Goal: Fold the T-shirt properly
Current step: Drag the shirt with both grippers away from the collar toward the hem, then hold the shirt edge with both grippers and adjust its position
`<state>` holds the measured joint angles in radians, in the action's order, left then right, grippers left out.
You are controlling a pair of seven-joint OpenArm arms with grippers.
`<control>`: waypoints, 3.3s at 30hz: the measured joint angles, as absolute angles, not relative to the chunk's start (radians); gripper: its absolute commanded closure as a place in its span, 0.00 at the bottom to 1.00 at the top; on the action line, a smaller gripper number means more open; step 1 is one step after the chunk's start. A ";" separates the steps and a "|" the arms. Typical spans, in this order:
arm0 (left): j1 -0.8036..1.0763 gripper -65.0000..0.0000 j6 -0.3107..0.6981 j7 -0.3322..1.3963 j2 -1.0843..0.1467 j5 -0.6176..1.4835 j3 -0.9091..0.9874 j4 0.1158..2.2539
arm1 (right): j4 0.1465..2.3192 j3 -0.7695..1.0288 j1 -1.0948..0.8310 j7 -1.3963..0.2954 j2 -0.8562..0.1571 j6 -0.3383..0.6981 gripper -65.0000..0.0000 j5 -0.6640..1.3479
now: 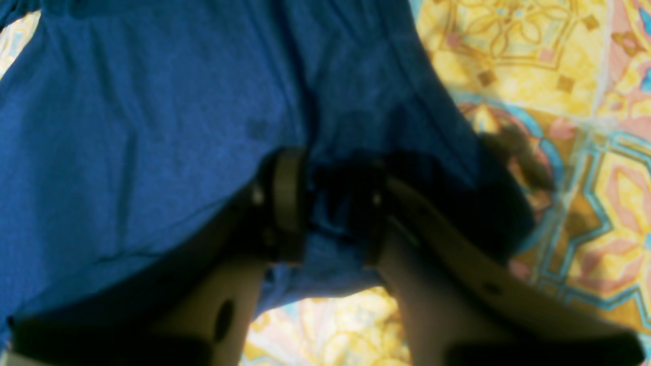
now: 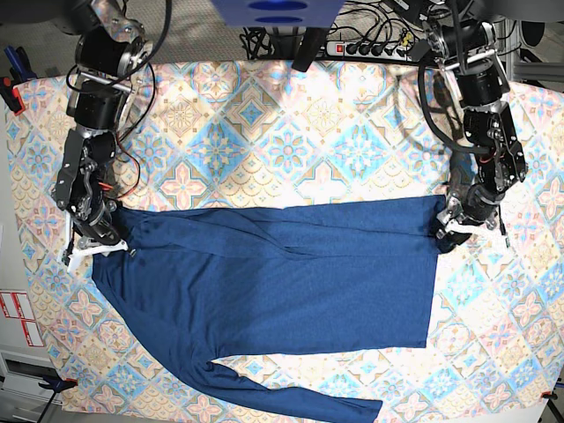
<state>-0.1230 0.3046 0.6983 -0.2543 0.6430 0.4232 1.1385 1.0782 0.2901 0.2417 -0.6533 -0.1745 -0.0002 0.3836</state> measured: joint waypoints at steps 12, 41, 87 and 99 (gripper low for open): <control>0.093 0.39 0.308 0.751 -0.247 0.719 0.425 1.395 | 1.228 0.299 0.098 -0.696 -0.181 -0.001 0.63 0.384; -0.002 0.39 0.312 0.725 -0.207 0.754 0.427 1.132 | 1.205 0.299 0.097 -0.699 -0.179 -0.001 0.63 0.384; -0.035 1.00 0.302 0.786 -0.199 0.862 0.473 1.130 | 1.039 0.344 0.198 -0.701 -0.174 0.007 0.51 0.398; -0.033 1.00 0.300 0.786 -0.200 0.860 0.474 1.131 | 0.955 0.508 0.218 -0.666 -0.181 0.022 0.40 0.406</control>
